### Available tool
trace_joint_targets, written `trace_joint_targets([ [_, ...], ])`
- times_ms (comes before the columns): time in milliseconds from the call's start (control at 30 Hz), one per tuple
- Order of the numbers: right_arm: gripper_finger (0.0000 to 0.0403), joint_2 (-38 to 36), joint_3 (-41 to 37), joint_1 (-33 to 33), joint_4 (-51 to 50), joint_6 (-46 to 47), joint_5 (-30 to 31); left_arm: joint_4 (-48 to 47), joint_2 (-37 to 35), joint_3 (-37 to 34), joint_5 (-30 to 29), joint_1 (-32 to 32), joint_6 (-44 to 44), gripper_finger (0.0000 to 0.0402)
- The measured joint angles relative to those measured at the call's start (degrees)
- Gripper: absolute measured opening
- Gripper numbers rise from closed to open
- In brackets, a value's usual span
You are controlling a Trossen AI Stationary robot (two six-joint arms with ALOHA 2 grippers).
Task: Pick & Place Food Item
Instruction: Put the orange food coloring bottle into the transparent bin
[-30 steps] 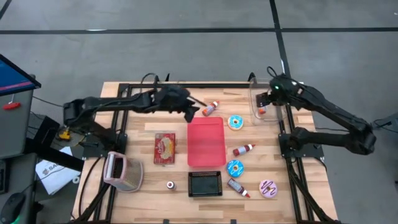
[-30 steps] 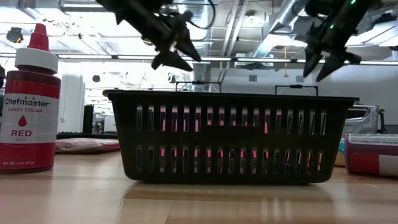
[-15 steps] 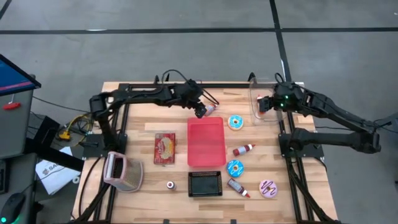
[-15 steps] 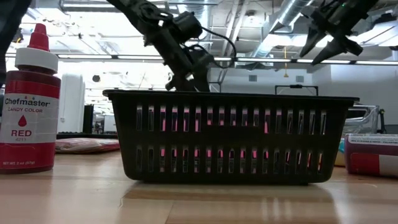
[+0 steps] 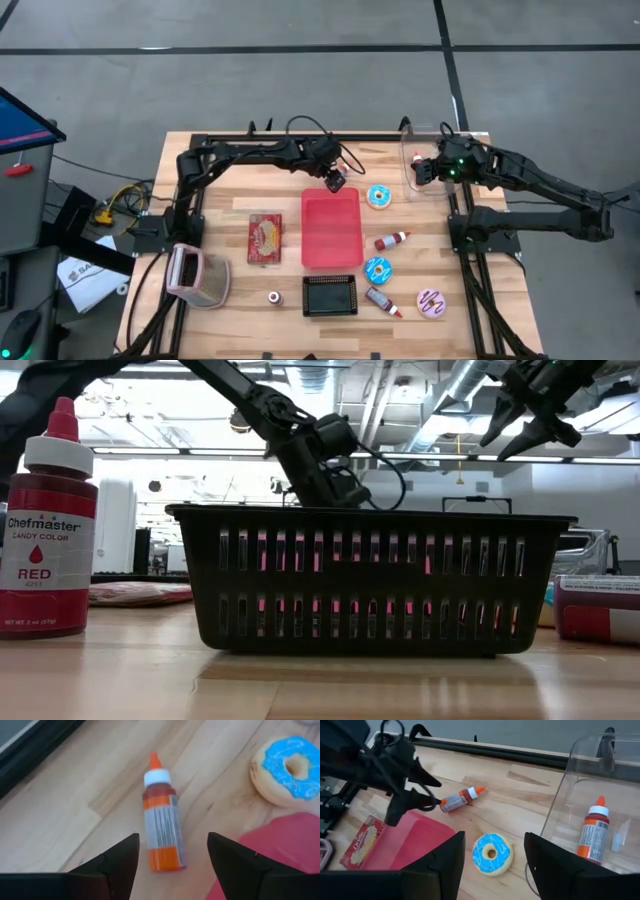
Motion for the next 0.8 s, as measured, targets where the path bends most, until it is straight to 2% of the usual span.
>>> trace_joint_targets([
  [567,0.0194,-0.07,0.0,-0.02,0.04,-0.48,0.0,-3.31,5.34,1.78,-0.12,0.62,-0.28,0.0236],
  [667,0.0194,-0.07,0.0,-0.02,0.02,-0.48,0.0,-3.62,5.34,1.78,-1.03,1.4,-2.07,0.0221],
  [800,0.0194,-0.07,0.0,-0.02,0.02,-0.48,0.0,-4.01,5.34,1.78,-0.27,2.65,-3.04,0.0176],
])
